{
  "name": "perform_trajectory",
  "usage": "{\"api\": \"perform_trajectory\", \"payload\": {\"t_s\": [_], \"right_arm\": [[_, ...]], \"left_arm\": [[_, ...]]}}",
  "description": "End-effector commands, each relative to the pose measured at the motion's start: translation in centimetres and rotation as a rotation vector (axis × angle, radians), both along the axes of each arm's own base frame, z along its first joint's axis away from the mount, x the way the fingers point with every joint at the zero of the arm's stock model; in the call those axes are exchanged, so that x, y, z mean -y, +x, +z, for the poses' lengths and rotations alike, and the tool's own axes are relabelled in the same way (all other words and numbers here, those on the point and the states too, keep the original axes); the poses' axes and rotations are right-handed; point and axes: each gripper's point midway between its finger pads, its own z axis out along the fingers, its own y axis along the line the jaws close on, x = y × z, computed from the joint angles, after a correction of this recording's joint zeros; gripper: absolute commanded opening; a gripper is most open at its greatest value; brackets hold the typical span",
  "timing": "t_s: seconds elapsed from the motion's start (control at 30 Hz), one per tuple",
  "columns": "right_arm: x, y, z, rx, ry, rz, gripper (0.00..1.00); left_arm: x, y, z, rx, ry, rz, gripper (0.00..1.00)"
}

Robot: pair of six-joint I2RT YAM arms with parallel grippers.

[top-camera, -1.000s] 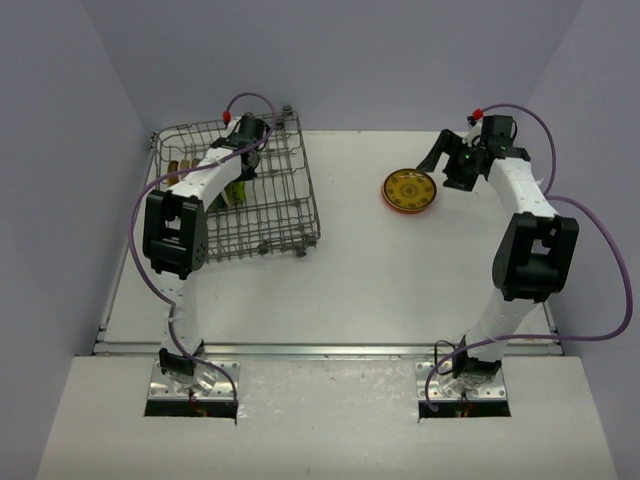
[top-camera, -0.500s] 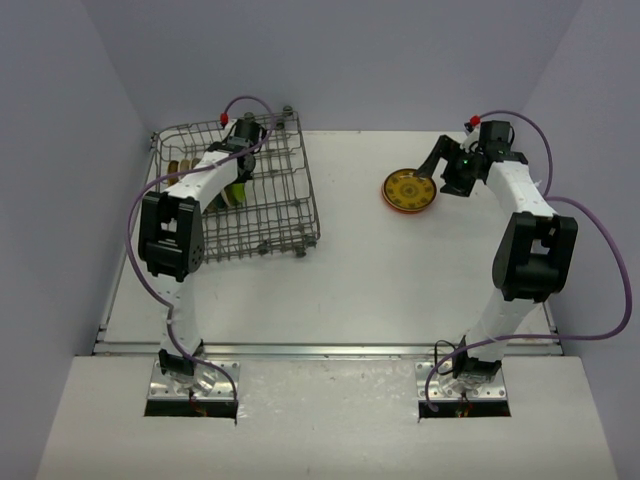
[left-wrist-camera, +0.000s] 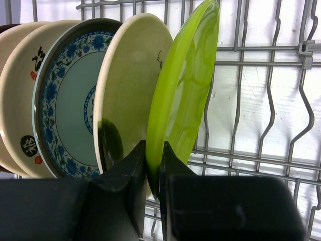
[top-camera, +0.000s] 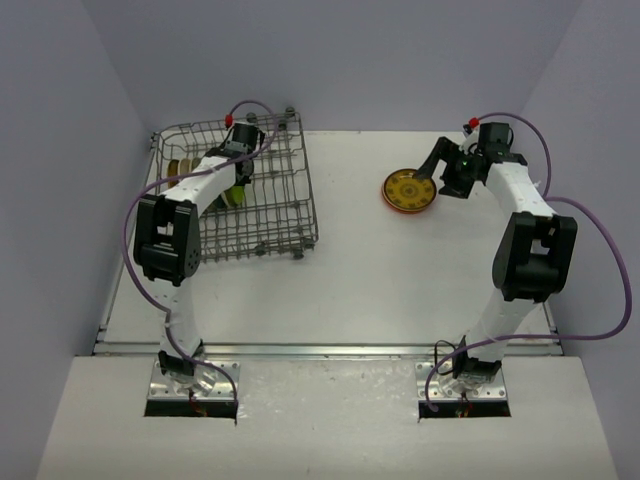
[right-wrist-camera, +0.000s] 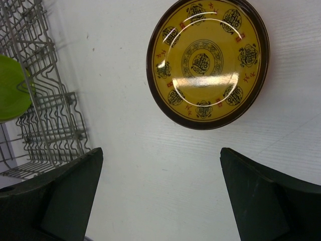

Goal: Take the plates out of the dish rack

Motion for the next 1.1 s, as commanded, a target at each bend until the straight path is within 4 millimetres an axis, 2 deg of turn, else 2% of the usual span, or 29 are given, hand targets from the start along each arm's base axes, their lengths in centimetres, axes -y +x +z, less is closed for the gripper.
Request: {"api": "perform_trajectory", "payload": {"t_s": [0.0, 0.23, 0.37, 0.47, 0.63, 0.73, 0.87, 0.97, 1.03, 1.07], "right_arm": [[-0.4, 0.4, 2.1, 0.069, 0.005, 0.011, 0.99], [-0.7, 0.3, 2.3, 0.075, 0.017, 0.016, 0.99], [-0.8, 0.3, 2.6, 0.079, 0.021, 0.019, 0.99], [-0.9, 0.2, 2.9, 0.087, 0.02, 0.024, 0.99], [-1.3, 0.3, 3.5, 0.108, 0.026, 0.042, 0.99], [-1.6, 0.4, 3.7, 0.114, 0.027, 0.047, 0.99], [-2.4, 0.5, 4.1, 0.126, 0.034, 0.064, 0.99], [-3.3, 0.6, 5.1, 0.161, 0.065, 0.1, 0.99], [-4.5, 0.2, 6.2, 0.2, 0.116, 0.148, 0.99], [-5.4, 0.0, 7.3, 0.248, 0.156, 0.188, 0.99]], "left_arm": [[0.4, -0.5, 1.3, 0.01, -0.001, -0.077, 0.0], [0.0, -0.3, 3.1, 0.057, 0.015, -0.058, 0.0], [-0.1, -0.3, 3.4, 0.06, 0.01, -0.037, 0.0], [-0.1, 0.0, 4.8, 0.095, 0.004, -0.017, 0.0], [-0.2, 0.8, 9.0, 0.18, 0.036, 0.02, 0.0], [-0.2, 1.3, 12.4, 0.248, 0.067, 0.04, 0.0], [0.4, 1.0, 17.0, 0.336, 0.151, 0.064, 0.0], [1.7, 0.5, 18.8, 0.368, 0.14, 0.019, 0.0], [3.2, 0.1, 19.0, 0.379, 0.039, -0.037, 0.0], [4.6, 0.0, 19.0, 0.384, -0.05, -0.102, 0.0]]}}
